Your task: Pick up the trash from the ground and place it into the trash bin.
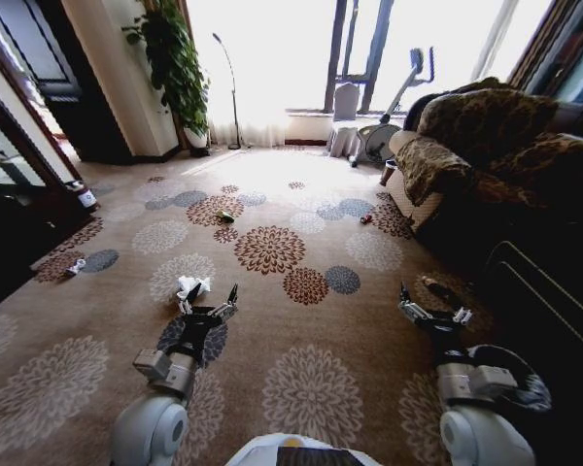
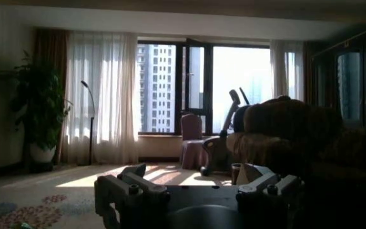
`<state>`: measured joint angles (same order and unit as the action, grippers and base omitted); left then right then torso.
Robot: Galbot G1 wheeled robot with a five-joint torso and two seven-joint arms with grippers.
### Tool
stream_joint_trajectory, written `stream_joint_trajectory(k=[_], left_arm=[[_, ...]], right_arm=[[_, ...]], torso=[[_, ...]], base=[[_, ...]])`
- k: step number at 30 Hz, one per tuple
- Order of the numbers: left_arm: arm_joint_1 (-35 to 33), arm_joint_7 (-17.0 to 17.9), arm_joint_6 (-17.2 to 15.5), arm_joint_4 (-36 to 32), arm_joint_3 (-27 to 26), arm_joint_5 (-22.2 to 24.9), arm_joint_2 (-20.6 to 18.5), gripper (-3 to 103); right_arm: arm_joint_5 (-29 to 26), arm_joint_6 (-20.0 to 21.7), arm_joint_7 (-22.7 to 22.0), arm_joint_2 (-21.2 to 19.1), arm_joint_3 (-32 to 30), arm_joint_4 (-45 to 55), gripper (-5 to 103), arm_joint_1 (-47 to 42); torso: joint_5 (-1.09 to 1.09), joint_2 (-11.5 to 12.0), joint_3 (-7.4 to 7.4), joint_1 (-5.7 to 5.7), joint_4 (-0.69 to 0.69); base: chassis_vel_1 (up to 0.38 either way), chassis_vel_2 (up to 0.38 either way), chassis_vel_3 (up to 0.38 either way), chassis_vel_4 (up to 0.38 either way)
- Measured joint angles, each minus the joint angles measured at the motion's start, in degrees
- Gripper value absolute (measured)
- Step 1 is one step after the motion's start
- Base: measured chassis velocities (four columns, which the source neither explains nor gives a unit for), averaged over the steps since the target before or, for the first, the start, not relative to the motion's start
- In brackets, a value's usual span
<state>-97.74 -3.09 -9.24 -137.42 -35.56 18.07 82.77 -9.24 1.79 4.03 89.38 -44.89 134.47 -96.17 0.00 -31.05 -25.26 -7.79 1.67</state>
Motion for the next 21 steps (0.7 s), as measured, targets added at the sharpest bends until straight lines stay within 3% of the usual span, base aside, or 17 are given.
stream_joint_trajectory(k=[2,6,21], left_arm=[[0.3,0.1,0.0,-0.4,0.0,-0.2,0.3,100],[0.2,0.2,0.3,-0.5,0.0,-0.4,0.6,100],[-0.1,0.3,1.2,0.6,2.1,-2.1,1.3,100]], right_arm=[[-0.4,-2.8,0.6,-0.2,0.1,-0.9,100,0.0],[-0.4,-4.5,2.6,-0.3,0.4,-1.7,100,0.1],[0.1,-4.8,4.6,0.5,0.6,-1.6,100,-0.3]], torso=[[0.0,0.0,0.0,0.0,0.0],[0.01,0.0,0.0,0.0,0.0],[0.0,0.0,0.0,0.0,0.0]], base=[[0.0,0.0,0.0,0.0],[0.0,0.0,0.0,0.0],[0.0,0.0,0.0,0.0]])
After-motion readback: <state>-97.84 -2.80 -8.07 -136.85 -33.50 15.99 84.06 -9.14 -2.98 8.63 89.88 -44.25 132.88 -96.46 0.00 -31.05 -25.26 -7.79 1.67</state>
